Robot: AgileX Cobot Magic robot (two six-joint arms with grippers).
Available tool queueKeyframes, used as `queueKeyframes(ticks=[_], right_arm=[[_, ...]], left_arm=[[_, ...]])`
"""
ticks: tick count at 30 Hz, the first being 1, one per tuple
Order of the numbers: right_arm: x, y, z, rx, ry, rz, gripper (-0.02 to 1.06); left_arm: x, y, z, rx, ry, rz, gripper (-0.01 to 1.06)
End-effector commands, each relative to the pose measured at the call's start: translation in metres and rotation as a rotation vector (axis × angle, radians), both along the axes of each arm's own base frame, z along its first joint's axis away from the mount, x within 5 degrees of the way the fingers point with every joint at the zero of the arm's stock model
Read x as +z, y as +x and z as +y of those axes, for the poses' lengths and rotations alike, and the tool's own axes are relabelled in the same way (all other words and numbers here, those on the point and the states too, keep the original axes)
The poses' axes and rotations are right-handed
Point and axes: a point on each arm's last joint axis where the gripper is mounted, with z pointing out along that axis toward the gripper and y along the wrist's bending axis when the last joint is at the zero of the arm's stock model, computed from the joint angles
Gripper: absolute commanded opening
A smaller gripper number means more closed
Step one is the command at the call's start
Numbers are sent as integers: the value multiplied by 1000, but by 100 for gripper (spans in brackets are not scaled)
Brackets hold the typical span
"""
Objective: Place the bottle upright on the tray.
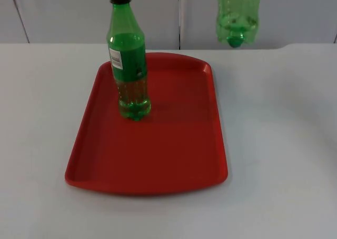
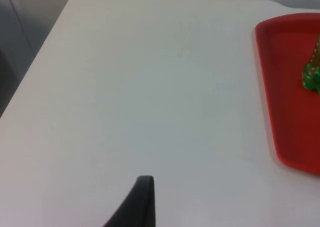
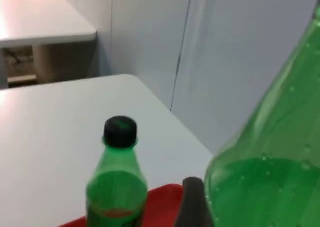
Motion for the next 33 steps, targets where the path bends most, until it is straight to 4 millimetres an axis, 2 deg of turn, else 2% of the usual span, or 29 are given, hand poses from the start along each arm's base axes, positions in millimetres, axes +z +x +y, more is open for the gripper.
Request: queueKeyframes(ticks=[1, 3, 8, 12, 17, 24, 29, 32, 33], right_arm=[[-2, 4, -2, 44, -41, -124, 0], [-6, 6, -1, 51, -51, -131, 0], [-31, 12, 3, 107, -75, -131, 0], [-39, 18, 5, 112, -82, -127, 0], [-39, 25, 9, 127, -75, -151, 0], [-43, 48, 15, 136, -74, -200, 0], [-57, 65, 21, 159, -59, -207, 0], [-75, 79, 29, 168, -60, -203, 0], [-75, 79, 29, 168, -60, -203, 0]], left_arm=[[-1, 0, 0, -10, -3, -1, 105], [-1, 0, 0, -10, -3, -1, 105], [-1, 0, 0, -10, -3, -1, 105], [-1, 0, 0, -10, -3, -1, 105], [-1, 0, 0, -10, -3, -1, 105], [-1, 0, 0, -10, -3, -1, 105], [-1, 0, 0, -10, -3, -1, 105], [-1, 0, 0, -10, -3, -1, 105], [-1, 0, 0, -10, -3, -1, 105]])
